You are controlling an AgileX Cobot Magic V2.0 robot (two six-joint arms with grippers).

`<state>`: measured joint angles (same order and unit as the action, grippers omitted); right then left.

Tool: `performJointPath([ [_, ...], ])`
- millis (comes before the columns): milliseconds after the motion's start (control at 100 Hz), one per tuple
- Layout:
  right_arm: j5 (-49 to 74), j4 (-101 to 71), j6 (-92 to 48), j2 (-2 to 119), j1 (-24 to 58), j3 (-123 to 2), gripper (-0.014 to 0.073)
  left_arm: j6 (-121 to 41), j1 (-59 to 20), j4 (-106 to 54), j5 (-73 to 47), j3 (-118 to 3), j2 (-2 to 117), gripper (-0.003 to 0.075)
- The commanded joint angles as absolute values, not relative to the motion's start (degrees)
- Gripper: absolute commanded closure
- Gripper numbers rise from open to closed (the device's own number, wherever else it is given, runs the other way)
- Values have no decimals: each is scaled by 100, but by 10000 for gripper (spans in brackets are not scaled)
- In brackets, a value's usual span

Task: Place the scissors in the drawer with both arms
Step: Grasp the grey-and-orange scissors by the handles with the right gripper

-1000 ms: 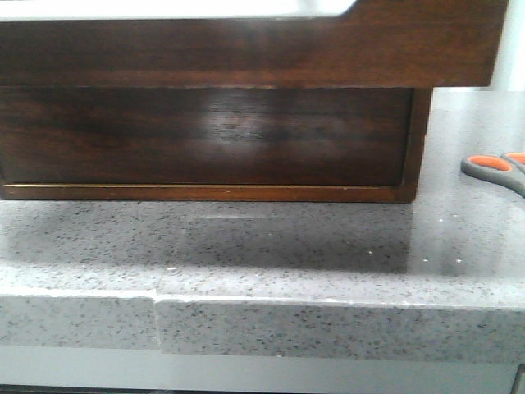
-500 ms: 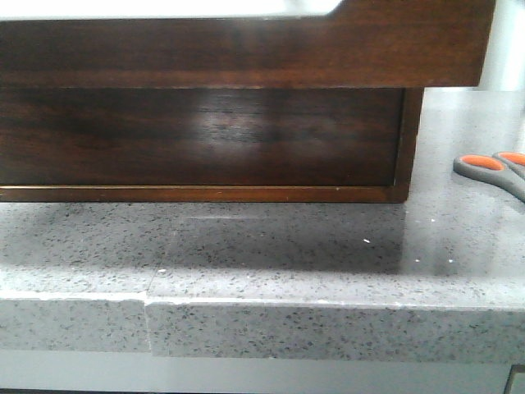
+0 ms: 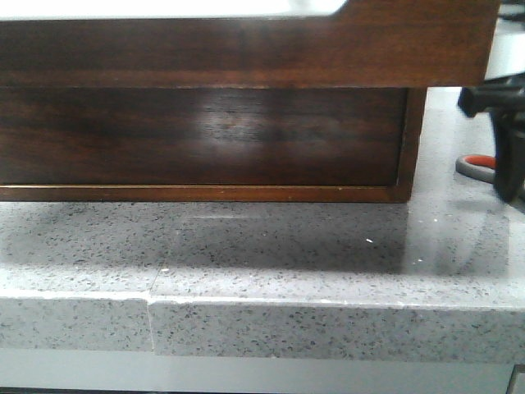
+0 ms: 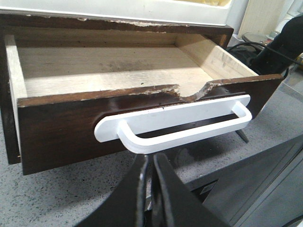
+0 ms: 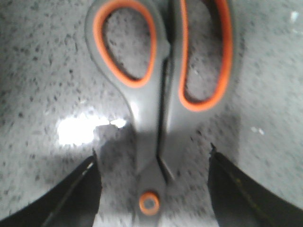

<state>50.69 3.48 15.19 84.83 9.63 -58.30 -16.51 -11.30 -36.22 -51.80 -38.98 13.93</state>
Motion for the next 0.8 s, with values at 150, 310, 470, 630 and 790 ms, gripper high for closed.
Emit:
performJointPath([
  [150,4339,470,1706,8469,968,-5671,169,-1658,-1151,-3925,-4870,-4085,1475,740],
  [310,4355,470,1729,8573,968,-5639,287,-1658,-1151,-3925,-4870,-4085,1475,740],
  [470,4478,470,1729,8587,968,-5604,655,-1658,-1151,-3925,-4870,-4085,1475,740],
  [630,4492,508,1729,8542,968,-5604,661,-1658,-1151,-3925,-4870,-4085,1475,740],
  [790,4531,528,1729,7826,968,-5617,661,-1682,-1151,-3925,-4955,-4085,1475,740],
])
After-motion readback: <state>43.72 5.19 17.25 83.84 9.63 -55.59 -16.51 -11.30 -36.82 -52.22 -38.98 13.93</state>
